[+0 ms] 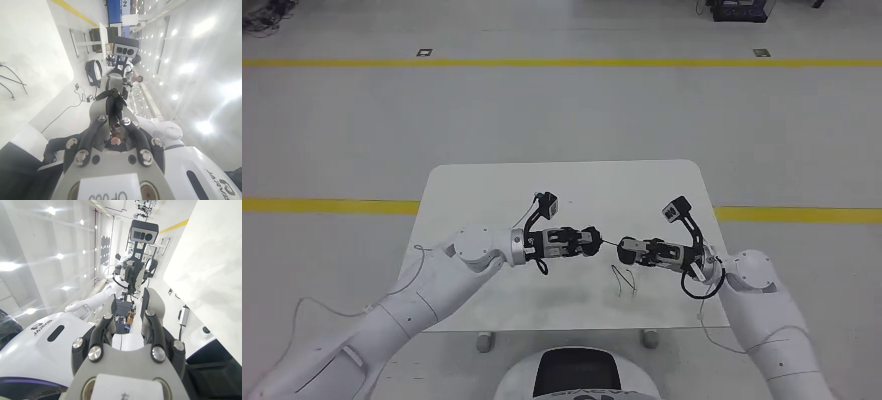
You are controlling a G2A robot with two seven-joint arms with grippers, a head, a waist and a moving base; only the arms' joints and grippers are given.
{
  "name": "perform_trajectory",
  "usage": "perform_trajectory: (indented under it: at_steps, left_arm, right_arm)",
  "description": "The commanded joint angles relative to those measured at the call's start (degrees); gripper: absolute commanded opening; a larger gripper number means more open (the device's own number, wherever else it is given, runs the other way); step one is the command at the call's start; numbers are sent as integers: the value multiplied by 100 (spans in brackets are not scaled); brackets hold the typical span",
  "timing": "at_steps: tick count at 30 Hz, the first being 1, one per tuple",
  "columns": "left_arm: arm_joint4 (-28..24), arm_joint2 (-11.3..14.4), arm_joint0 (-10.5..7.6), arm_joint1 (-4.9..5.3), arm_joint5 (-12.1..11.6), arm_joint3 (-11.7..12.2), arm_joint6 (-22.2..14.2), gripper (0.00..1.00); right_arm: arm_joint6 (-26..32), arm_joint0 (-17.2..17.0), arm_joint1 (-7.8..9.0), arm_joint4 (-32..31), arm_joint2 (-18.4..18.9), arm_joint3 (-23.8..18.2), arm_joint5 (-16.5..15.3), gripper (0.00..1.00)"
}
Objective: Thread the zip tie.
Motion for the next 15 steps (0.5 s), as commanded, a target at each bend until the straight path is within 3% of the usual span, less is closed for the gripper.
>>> perform_trajectory:
  at_steps: [1,6,9,11,15]
  left_arm:
    - [-5,-17,7,-13,-3,18,-3,0]
    - [11,-63,26,-44,11,44,-46,0]
    - [18,-89,39,-59,26,54,-64,0]
    - [25,-108,51,-69,39,58,-75,0]
    - [42,-142,69,-88,58,61,-100,0]
  right_arm:
    - [20,-18,-20,-26,45,-14,0,27]
    - [84,-55,-74,-96,155,-44,0,24]
    - [109,-71,-102,-132,199,-54,0,16]
    - [124,-74,-123,-173,224,-59,0,4]
    - [126,-75,-160,-235,253,-65,0,0]
